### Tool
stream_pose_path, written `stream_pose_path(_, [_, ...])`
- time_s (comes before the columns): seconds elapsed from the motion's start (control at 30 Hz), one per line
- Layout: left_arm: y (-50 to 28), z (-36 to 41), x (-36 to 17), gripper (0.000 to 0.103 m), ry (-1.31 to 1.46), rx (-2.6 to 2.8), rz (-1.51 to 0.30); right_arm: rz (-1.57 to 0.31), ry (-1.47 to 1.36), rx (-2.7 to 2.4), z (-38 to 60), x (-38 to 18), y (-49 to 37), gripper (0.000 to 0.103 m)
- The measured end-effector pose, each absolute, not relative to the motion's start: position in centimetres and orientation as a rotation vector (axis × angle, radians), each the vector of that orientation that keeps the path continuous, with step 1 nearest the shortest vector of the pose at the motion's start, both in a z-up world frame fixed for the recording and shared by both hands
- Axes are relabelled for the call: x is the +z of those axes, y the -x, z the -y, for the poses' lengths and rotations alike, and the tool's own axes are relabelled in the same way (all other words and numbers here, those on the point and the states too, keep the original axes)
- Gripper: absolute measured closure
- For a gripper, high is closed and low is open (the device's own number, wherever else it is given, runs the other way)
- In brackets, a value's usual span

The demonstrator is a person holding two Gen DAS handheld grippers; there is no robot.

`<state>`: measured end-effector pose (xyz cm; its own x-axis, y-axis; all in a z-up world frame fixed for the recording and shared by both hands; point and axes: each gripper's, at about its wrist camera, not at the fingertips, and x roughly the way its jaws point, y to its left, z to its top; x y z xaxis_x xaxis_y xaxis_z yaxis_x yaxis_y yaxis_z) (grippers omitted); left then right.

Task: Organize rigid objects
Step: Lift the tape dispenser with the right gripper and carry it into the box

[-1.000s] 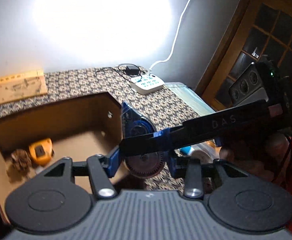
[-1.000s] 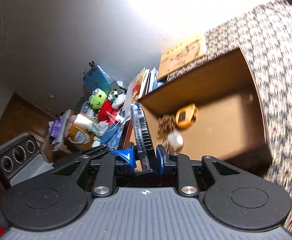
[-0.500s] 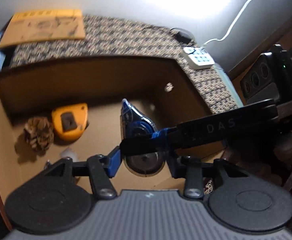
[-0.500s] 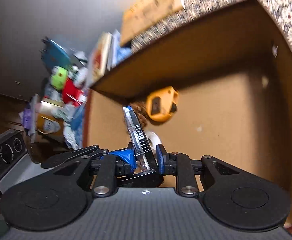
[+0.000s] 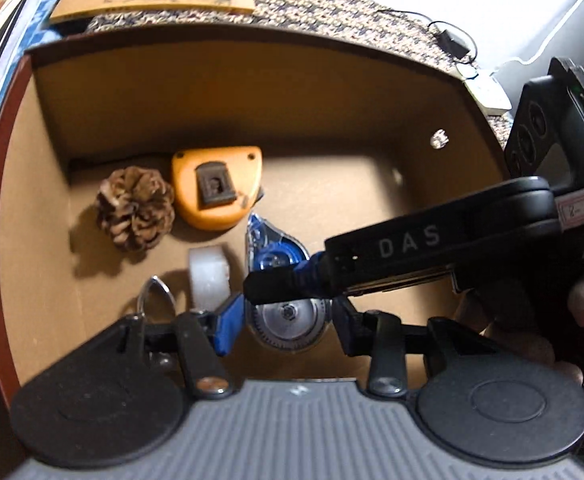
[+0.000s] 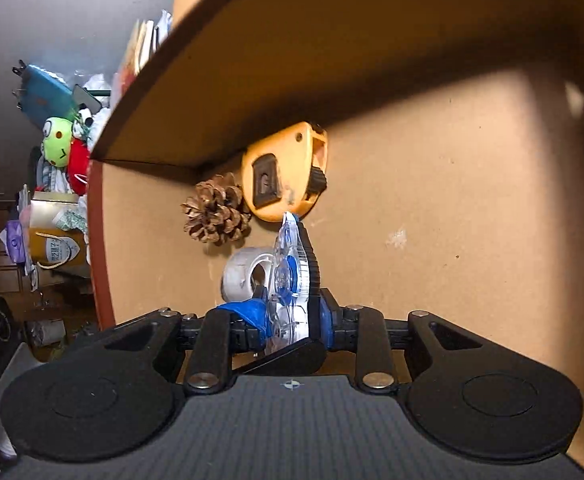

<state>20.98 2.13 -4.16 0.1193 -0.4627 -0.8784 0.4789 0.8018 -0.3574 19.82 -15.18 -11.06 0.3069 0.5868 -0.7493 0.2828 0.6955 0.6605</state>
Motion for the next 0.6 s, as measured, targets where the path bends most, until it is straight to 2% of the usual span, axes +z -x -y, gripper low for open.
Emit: stream_pose_path(0.6, [-20.9, -2.1, -3.4, 0.065, -0.086, -0.6, -1.219, -1.218, -0.711, 0.201, 15.2, -9.8, -19.8, 0.092])
